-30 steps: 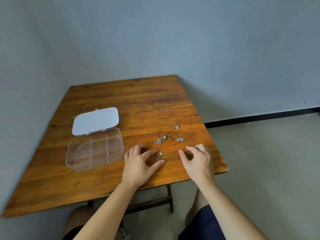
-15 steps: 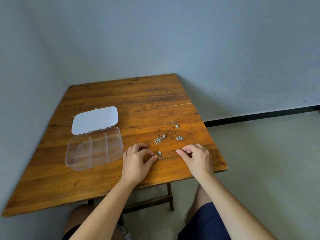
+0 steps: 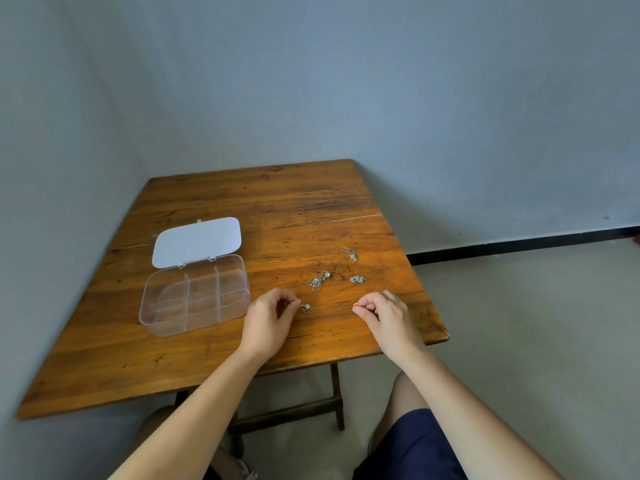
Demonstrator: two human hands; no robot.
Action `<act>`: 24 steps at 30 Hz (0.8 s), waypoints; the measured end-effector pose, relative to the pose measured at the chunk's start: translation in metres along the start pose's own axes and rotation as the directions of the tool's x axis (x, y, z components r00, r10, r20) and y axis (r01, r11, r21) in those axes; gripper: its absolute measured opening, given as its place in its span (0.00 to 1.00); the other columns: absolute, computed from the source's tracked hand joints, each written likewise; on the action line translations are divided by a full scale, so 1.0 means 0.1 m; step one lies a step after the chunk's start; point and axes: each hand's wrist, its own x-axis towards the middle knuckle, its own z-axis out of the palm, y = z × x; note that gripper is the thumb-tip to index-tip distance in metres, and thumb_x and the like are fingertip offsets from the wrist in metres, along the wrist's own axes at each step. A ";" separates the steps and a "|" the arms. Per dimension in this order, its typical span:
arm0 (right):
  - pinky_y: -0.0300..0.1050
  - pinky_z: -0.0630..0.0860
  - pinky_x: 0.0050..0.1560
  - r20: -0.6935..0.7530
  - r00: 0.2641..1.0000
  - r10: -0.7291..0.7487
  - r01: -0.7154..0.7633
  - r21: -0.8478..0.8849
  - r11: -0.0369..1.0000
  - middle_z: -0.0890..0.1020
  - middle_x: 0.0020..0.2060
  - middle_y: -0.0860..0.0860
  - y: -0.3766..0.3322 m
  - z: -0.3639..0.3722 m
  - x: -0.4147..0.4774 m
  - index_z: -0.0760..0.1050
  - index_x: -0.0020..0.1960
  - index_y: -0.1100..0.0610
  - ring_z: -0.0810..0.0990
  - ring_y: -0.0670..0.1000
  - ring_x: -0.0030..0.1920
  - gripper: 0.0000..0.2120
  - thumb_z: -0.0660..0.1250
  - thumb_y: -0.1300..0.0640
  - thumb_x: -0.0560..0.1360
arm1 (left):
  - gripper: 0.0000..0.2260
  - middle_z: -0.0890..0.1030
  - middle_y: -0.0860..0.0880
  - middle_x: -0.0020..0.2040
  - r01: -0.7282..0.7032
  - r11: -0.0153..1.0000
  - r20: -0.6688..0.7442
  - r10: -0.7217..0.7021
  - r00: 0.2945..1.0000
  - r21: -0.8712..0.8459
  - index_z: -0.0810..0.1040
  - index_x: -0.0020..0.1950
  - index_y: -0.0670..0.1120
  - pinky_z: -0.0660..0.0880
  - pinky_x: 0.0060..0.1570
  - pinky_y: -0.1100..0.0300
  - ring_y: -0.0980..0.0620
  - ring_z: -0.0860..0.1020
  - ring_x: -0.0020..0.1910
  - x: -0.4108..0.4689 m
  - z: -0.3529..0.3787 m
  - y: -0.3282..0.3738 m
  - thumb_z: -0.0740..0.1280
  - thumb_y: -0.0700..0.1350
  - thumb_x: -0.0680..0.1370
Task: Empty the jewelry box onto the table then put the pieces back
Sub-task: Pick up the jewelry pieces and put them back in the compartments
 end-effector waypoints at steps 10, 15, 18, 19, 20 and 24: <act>0.39 0.75 0.47 0.062 0.979 -0.193 0.192 0.016 0.981 0.80 0.49 0.50 -0.67 0.22 0.24 0.81 0.54 0.57 0.78 0.50 0.50 0.08 0.69 0.54 0.79 | 0.02 0.85 0.47 0.45 0.054 0.946 -0.115 -0.096 0.989 -0.321 0.77 0.50 0.45 0.83 0.50 0.48 0.48 0.84 0.46 -0.04 -0.79 0.12 0.67 0.42 0.80; 0.38 0.75 0.46 0.063 0.955 -0.289 0.282 0.100 0.954 0.79 0.50 0.50 -1.30 0.38 0.48 0.80 0.55 0.57 0.77 0.48 0.50 0.09 0.67 0.53 0.80 | 0.03 0.86 0.49 0.46 0.036 0.975 -0.264 -0.095 0.960 -0.218 0.77 0.51 0.45 0.83 0.48 0.53 0.51 0.84 0.46 0.08 -1.28 -0.03 0.69 0.43 0.79; 0.30 0.68 0.40 0.086 0.936 -0.341 0.329 0.130 0.935 0.76 0.48 0.47 -1.61 0.50 0.57 0.80 0.55 0.57 0.75 0.46 0.47 0.09 0.66 0.54 0.80 | 0.03 0.86 0.49 0.45 0.040 0.976 -0.312 -0.107 0.944 -0.215 0.77 0.50 0.44 0.82 0.44 0.59 0.52 0.85 0.45 0.10 -1.45 -0.09 0.68 0.42 0.79; 0.30 0.67 0.39 0.096 0.931 -0.352 0.337 0.138 0.931 0.76 0.48 0.47 -1.68 0.54 0.59 0.80 0.55 0.57 0.75 0.46 0.47 0.09 0.67 0.54 0.80 | 0.02 0.85 0.49 0.45 0.051 0.975 -0.319 -0.120 0.940 -0.218 0.76 0.50 0.45 0.82 0.43 0.61 0.51 0.84 0.45 0.10 -1.48 -0.11 0.68 0.42 0.79; 0.30 0.67 0.39 0.105 0.927 -0.360 0.344 0.147 0.928 0.76 0.49 0.48 -1.74 0.59 0.60 0.80 0.55 0.57 0.75 0.47 0.48 0.09 0.67 0.54 0.80 | 0.02 0.85 0.48 0.45 0.063 0.972 -0.319 -0.134 0.938 -0.225 0.76 0.50 0.45 0.82 0.42 0.61 0.50 0.84 0.44 0.09 -1.48 -0.14 0.68 0.42 0.79; 0.39 0.77 0.46 0.140 0.919 -0.368 0.343 0.176 0.923 0.79 0.51 0.51 -1.85 0.76 0.63 0.80 0.55 0.57 0.78 0.49 0.50 0.08 0.67 0.55 0.79 | 0.02 0.84 0.48 0.45 0.124 0.976 -0.294 -0.174 0.940 -0.181 0.77 0.50 0.47 0.83 0.44 0.57 0.49 0.83 0.45 0.04 -1.41 -0.35 0.69 0.42 0.79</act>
